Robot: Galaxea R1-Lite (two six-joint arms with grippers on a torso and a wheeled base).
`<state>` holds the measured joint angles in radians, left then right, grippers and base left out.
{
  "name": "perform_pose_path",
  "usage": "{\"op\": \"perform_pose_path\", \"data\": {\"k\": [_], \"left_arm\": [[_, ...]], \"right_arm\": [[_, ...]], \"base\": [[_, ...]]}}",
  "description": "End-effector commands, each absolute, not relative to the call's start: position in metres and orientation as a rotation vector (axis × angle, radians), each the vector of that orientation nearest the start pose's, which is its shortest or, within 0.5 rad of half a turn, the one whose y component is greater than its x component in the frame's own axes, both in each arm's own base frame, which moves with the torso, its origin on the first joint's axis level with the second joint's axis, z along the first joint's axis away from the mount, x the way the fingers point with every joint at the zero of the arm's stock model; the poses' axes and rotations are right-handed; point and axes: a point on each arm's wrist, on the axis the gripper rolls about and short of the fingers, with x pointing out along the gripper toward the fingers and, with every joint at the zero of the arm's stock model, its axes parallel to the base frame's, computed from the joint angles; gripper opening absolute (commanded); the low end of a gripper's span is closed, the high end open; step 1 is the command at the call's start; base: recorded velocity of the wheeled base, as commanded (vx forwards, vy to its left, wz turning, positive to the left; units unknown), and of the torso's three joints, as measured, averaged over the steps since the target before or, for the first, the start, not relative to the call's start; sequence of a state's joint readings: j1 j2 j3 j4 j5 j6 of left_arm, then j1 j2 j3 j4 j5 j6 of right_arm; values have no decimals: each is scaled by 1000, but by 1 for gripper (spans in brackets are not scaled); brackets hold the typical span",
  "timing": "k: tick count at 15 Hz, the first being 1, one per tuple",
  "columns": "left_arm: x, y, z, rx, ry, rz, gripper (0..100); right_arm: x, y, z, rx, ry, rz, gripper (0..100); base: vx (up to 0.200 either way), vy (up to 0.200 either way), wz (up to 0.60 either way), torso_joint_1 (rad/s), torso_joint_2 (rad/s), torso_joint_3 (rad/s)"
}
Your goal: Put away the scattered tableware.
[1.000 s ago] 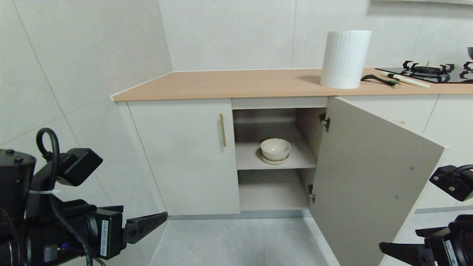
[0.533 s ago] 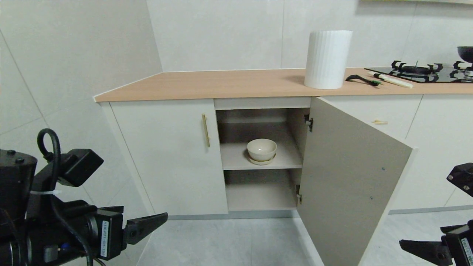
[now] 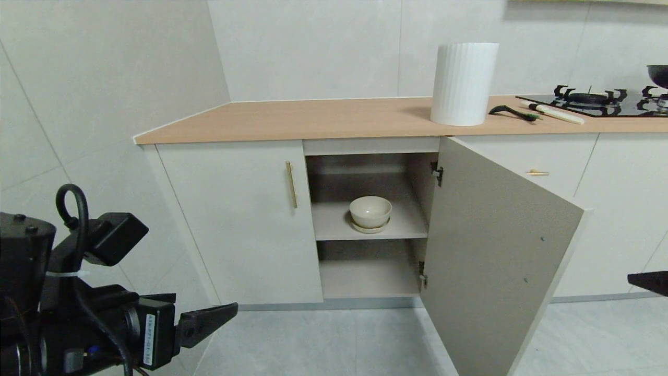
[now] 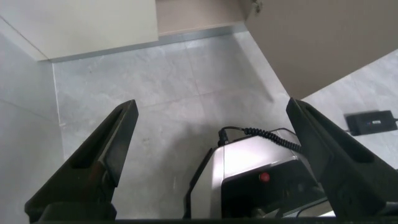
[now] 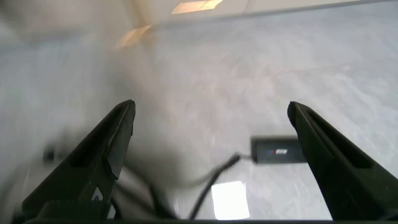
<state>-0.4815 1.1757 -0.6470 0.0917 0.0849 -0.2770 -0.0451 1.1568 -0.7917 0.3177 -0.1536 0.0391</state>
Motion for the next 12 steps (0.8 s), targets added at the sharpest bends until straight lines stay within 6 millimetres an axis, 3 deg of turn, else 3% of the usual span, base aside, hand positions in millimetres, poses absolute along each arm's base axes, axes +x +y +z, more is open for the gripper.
{"op": "perform_pose_path", "data": {"k": [1, 6, 12], "left_arm": [[140, -71, 194, -90, 648, -296, 100], [141, -71, 194, -91, 650, -295, 100], [140, -71, 195, -92, 646, -299, 100]], "right_arm": [[182, -31, 205, 52, 700, -280, 100], [227, -39, 180, 191, 670, -329, 100], [253, -9, 160, 327, 675, -250, 100]], "base": [[0, 0, 0, 0, 0, 0], [0, 0, 0, 0, 0, 0], [0, 0, 0, 0, 0, 0]]}}
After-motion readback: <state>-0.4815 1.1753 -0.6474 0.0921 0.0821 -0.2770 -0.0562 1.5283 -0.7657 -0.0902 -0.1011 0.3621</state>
